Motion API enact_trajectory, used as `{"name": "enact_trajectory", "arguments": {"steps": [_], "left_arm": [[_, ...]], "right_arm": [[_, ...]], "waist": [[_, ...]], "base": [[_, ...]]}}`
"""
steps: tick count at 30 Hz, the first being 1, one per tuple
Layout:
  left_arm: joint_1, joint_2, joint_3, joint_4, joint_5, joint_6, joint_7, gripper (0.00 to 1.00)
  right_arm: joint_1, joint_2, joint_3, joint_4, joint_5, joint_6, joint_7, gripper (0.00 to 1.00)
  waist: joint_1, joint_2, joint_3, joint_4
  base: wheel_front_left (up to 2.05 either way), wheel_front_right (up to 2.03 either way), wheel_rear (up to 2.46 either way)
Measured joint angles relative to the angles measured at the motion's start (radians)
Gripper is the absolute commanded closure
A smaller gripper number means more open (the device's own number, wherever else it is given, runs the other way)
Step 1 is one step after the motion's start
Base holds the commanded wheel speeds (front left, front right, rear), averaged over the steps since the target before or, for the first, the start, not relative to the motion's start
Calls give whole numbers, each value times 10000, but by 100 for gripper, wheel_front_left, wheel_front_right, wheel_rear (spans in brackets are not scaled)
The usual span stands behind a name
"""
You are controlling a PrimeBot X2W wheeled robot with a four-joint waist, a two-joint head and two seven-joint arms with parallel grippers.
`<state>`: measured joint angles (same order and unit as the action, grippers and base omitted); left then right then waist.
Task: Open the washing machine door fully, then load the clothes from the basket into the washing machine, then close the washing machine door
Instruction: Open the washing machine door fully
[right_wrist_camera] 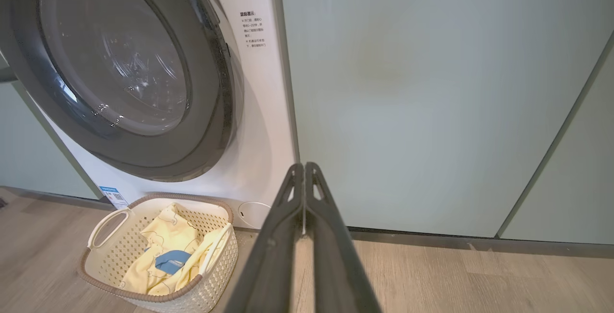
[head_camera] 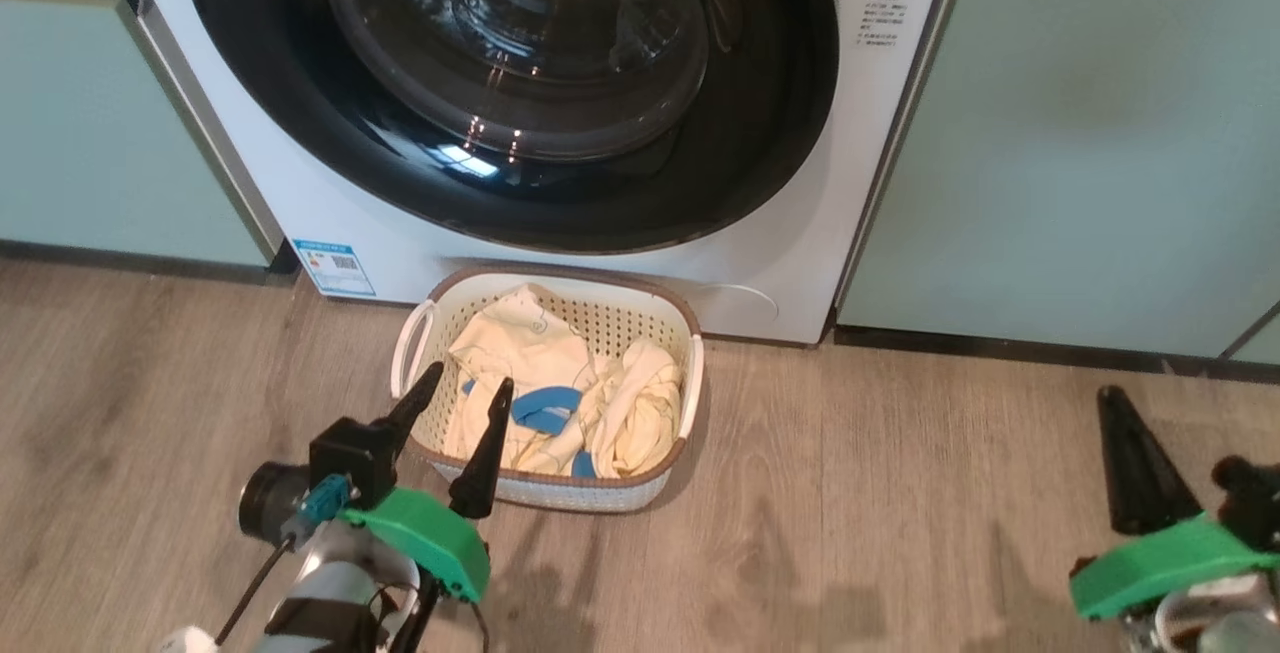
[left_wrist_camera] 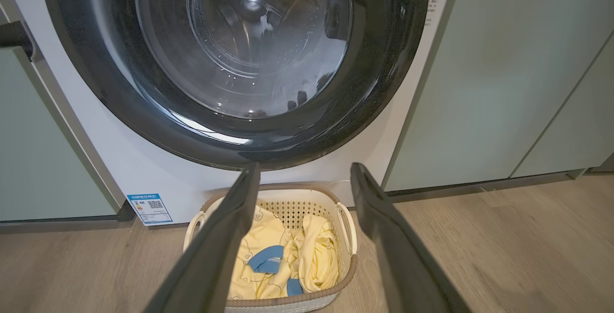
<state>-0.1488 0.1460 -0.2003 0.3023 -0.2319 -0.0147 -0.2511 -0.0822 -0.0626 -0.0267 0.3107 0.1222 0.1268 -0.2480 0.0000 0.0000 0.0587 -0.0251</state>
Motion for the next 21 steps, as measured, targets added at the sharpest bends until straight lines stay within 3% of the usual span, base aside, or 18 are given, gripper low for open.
{"name": "enact_trajectory", "arguments": {"steps": [6, 9, 16, 21], "left_arm": [[-207, -29, 21, -178, 0, -90, 0, 0], [-411, -59, 44, -311, 0, -107, -2, 0], [-739, -228, 109, -460, 2, -278, -2, 0], [-1187, -368, 188, -629, 19, -420, -2, 0]], "right_arm": [[-689, -307, 25, 130, 466, 0, 0, 100], [-1107, -362, 71, 303, 1327, 0, 6, 100], [-2468, -458, 13, 619, 5547, 0, 886, 100], [-3591, -568, -184, 734, 8924, 0, 2242, 100]], "waist": [[0, 0, 387, 82], [0, 0, 602, 149], [1, 0, 1225, 350], [2, 0, 1769, 519]], "base": [[0, 0, 0], [0, 0, 0], [0, 0, 0], [0, 0, 0]]}}
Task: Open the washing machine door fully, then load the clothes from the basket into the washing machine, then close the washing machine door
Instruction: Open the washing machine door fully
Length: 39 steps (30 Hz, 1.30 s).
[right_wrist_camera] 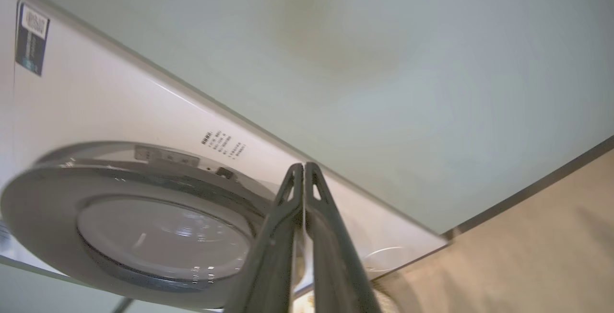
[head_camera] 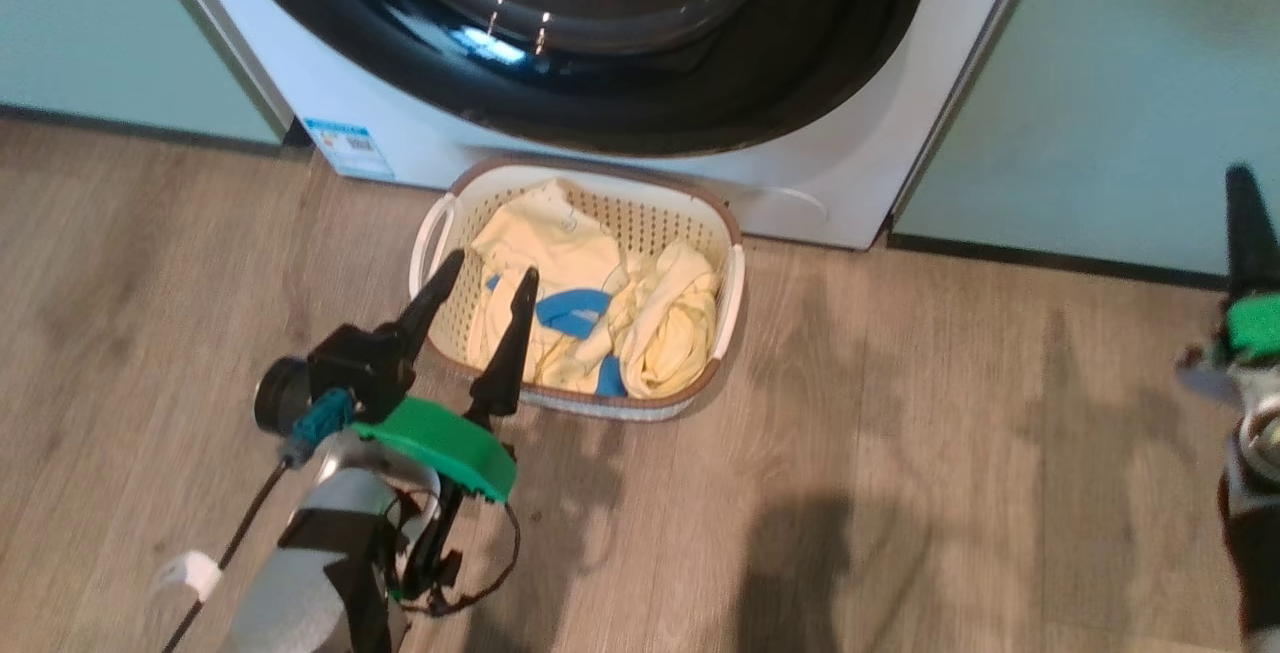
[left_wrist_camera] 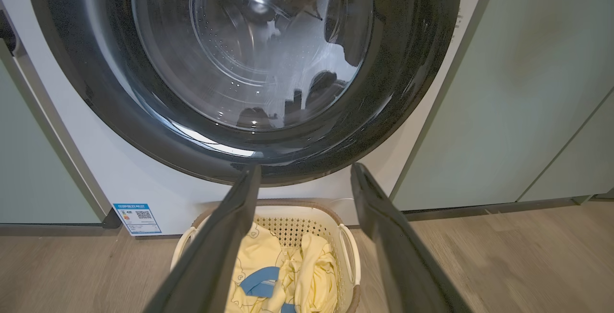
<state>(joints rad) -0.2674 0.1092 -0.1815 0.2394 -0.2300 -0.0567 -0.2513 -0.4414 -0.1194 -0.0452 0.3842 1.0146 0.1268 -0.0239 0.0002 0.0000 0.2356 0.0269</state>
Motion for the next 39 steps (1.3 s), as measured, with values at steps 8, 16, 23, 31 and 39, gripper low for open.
{"name": "enact_trajectory", "arguments": {"steps": [8, 16, 23, 31, 39], "left_arm": [[-572, -242, 104, -59, 113, -215, -15, 0], [-1046, -451, 130, -67, 199, -374, -42, 0], [-1146, -593, 127, -75, 213, -464, -42, 0], [-1307, -671, 113, -105, 276, -541, -42, 0], [-1444, -706, 88, -98, 276, -560, -42, 0]], "right_arm": [[-1701, -4, -637, 920, 3655, 0, 2274, 100], [-3551, 2, -779, 2186, 5170, 0, 3975, 100], [-5039, 59, -523, 3193, 5369, 0, 4324, 100], [-6390, 190, -113, 3973, 5333, 0, 4569, 100], [-7184, 261, 282, 4660, 5058, 0, 4638, 100]], "waist": [[0, 0, 800, 317], [-1, 0, 1410, 655], [-2, 0, 1721, 897], [-1, 0, 1951, 1121], [-2, 0, 2124, 1382]], "base": [[0, 0, 0], [0, 0, 0], [0, 0, 0], [0, 0, 0], [0, 0, 0]]}}
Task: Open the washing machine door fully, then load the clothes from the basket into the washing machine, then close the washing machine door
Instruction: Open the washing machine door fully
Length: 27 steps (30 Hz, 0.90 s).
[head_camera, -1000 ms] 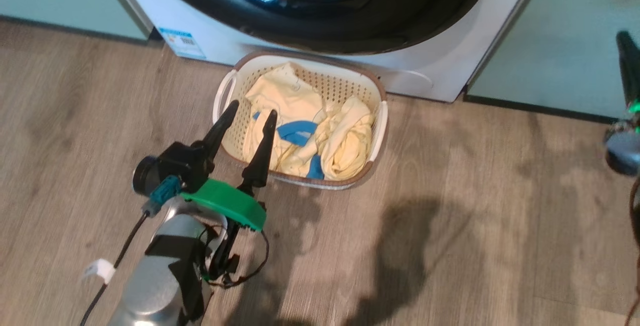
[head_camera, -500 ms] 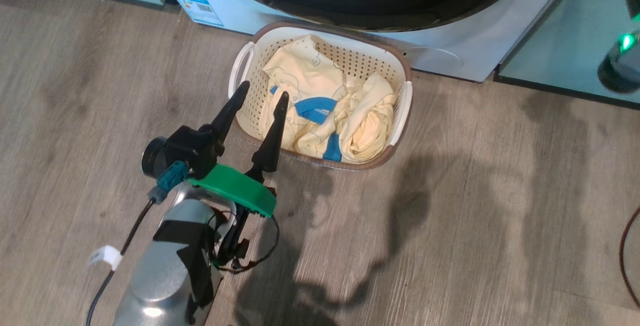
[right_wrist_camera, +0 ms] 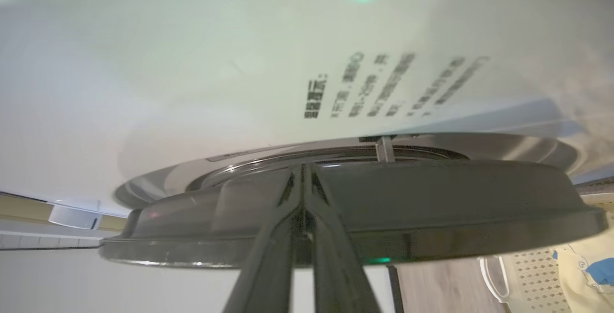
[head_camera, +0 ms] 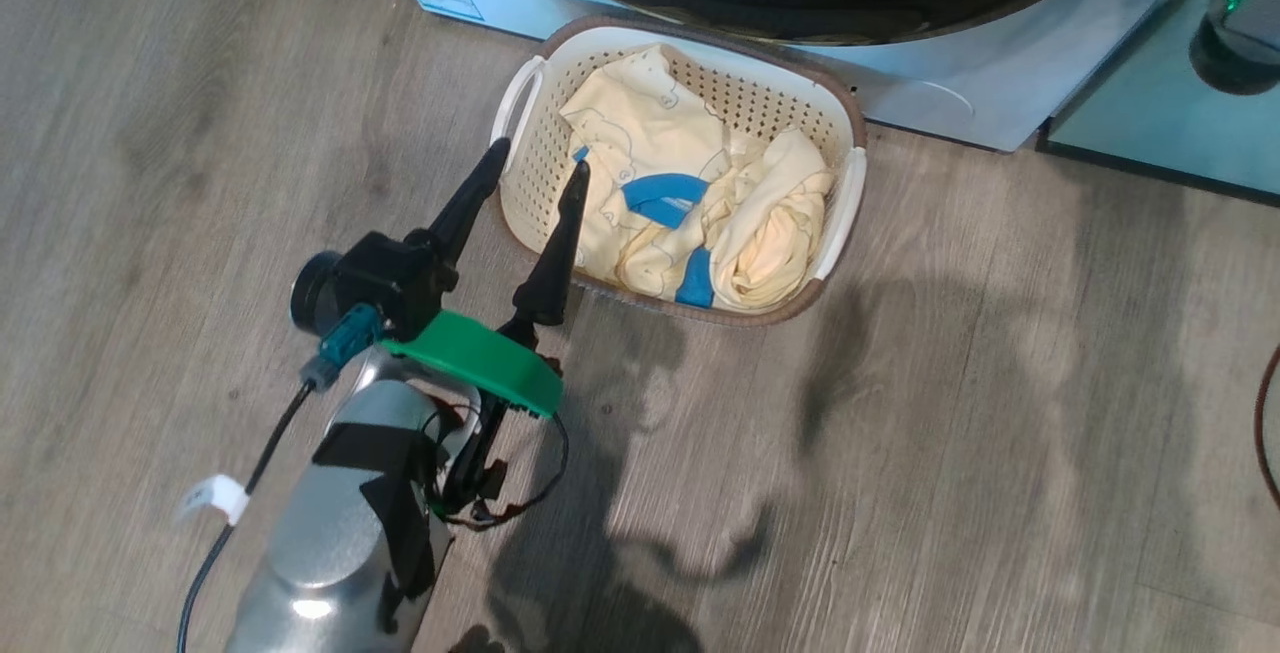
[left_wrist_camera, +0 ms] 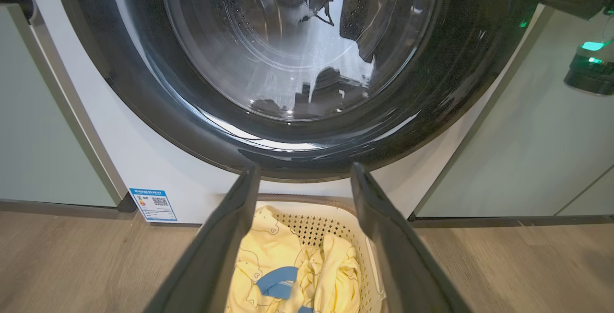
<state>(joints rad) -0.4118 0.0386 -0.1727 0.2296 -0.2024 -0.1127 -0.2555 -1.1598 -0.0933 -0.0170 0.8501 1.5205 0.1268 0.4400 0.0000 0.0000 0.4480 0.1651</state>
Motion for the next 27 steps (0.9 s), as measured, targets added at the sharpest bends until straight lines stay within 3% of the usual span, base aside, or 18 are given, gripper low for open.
{"name": "enact_trajectory", "arguments": {"steps": [11, 27], "left_arm": [[-84, -38, -42, 2, 0, -2, 0, 0], [-84, -46, -226, 40, -27, 29, 0, 0]], "right_arm": [[-382, -117, 387, 378, -347, 0, 21, 100], [-337, -278, 782, 483, -226, 0, 1373, 100]], "waist": [[0, 0, 136, 129], [0, 0, 29, 42]], "base": [[0, 0, 0], [0, 0, 0]]}}
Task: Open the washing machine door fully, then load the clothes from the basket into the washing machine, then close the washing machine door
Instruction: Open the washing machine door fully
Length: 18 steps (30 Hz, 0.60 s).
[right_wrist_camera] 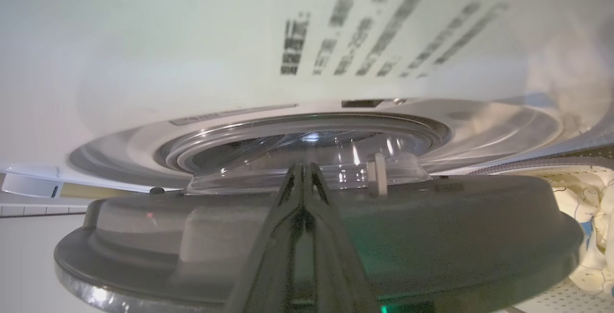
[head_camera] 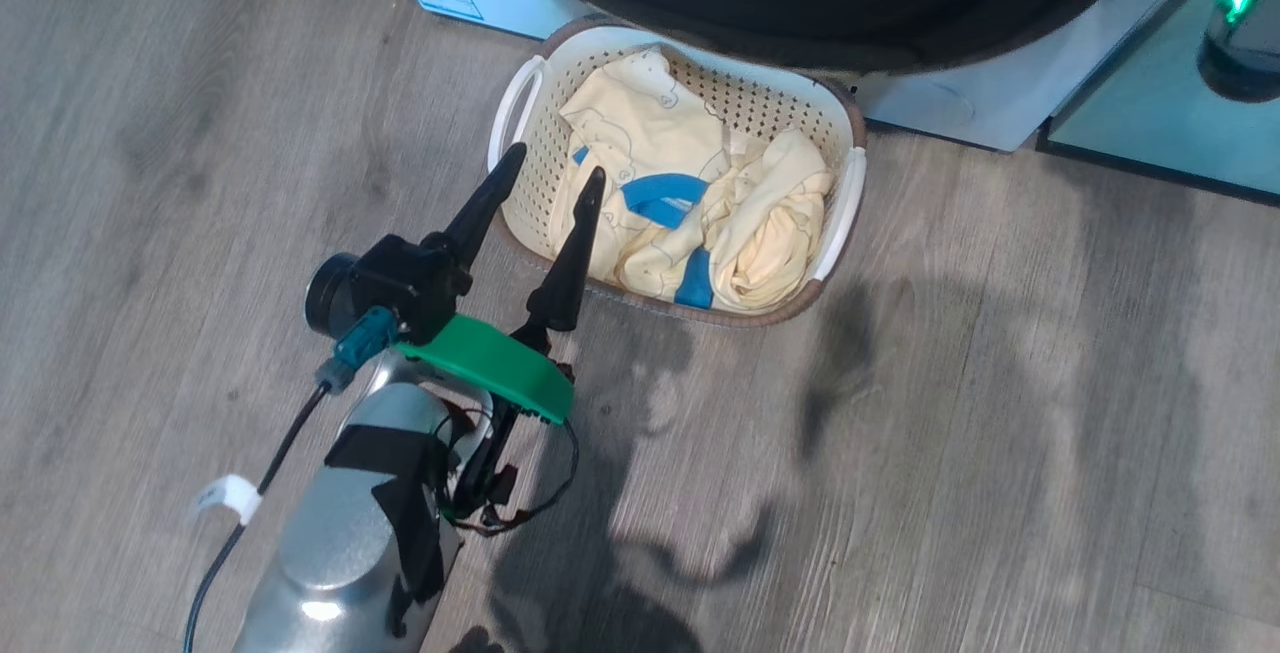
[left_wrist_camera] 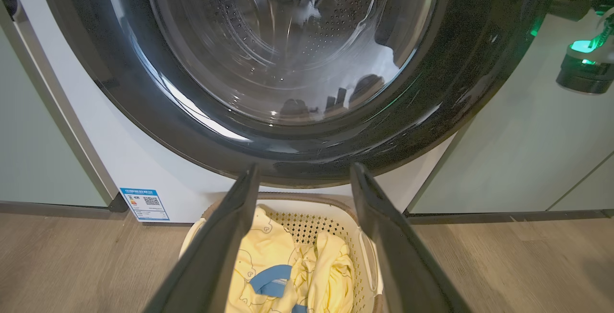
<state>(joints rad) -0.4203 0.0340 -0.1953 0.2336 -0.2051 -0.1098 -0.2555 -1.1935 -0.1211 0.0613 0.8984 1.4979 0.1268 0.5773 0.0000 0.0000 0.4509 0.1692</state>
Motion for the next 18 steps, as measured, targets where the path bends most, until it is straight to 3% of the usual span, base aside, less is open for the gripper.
{"name": "enact_trajectory", "arguments": {"steps": [18], "left_arm": [[127, 2, 15, 90, 42, 86, 0, 0]], "right_arm": [[2099, 245, 487, -1791, 826, 0, 2247, 100]], "waist": [[-1, 0, -550, -158]], "base": [[0, 0, 0]]}}
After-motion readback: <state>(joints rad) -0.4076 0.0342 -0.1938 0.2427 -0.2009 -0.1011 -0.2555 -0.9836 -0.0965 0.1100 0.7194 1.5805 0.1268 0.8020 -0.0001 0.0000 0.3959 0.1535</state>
